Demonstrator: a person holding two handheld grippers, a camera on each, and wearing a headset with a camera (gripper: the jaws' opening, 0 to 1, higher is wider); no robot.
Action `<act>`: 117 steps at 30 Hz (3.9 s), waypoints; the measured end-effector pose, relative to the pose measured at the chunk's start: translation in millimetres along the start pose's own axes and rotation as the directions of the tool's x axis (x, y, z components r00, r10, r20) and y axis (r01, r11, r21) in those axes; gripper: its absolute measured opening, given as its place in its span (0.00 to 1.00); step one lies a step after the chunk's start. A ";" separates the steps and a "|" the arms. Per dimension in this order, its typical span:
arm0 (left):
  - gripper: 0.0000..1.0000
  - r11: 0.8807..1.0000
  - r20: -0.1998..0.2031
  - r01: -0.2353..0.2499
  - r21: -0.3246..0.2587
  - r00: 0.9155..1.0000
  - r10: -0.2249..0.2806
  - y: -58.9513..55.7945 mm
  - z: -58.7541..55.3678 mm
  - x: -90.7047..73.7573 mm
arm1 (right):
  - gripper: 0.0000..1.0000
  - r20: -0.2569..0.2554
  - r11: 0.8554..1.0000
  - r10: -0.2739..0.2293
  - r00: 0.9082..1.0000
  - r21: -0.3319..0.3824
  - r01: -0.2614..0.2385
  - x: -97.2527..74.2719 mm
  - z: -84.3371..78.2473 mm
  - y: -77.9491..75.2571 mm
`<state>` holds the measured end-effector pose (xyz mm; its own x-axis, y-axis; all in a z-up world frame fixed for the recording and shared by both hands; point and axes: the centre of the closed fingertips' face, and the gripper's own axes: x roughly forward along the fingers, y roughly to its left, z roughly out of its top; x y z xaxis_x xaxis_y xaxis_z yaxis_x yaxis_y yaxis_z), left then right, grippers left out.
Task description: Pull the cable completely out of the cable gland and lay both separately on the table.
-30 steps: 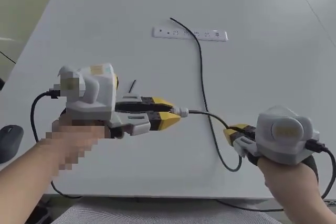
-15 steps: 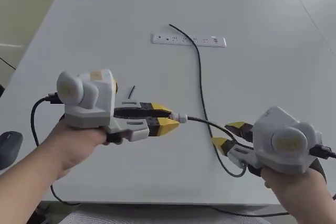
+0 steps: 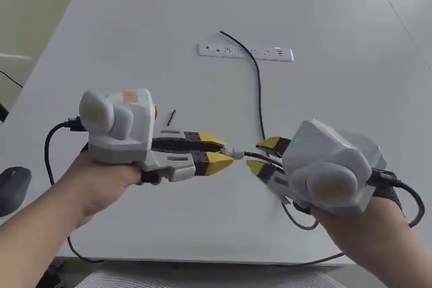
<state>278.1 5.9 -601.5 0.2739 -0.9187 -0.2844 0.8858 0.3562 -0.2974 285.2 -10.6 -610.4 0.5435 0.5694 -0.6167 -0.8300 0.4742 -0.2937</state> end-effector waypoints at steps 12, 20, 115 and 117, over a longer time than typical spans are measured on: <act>0.15 1.000 -0.020 -0.004 0.030 1.000 0.005 1.5 -2.1 -0.3 | 0.02 -0.032 0.996 0.008 0.999 -0.085 -0.011 5.2 -2.6 3.9; 0.15 0.999 -0.017 -0.004 0.037 1.000 0.004 1.6 -1.5 0.7 | 0.00 -0.028 1.000 -0.006 1.000 -0.009 0.005 3.9 -7.1 1.2; 0.15 1.000 -0.028 0.003 0.016 1.000 -0.003 -1.1 -1.7 11.1 | 0.08 -0.004 0.993 -0.040 0.999 -0.111 0.039 2.3 -10.9 -1.6; 0.15 1.000 -0.026 0.001 0.016 1.000 -0.001 0.4 -0.9 11.1 | 0.06 -0.003 0.992 -0.036 0.999 -0.119 0.036 3.8 -9.0 -3.3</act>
<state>281.1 -4.0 -605.5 0.2634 -0.9144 -0.3074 0.8922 0.3521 -0.2828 288.9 -16.0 -618.3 0.5731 0.5498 -0.6077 -0.8190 0.4114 -0.4001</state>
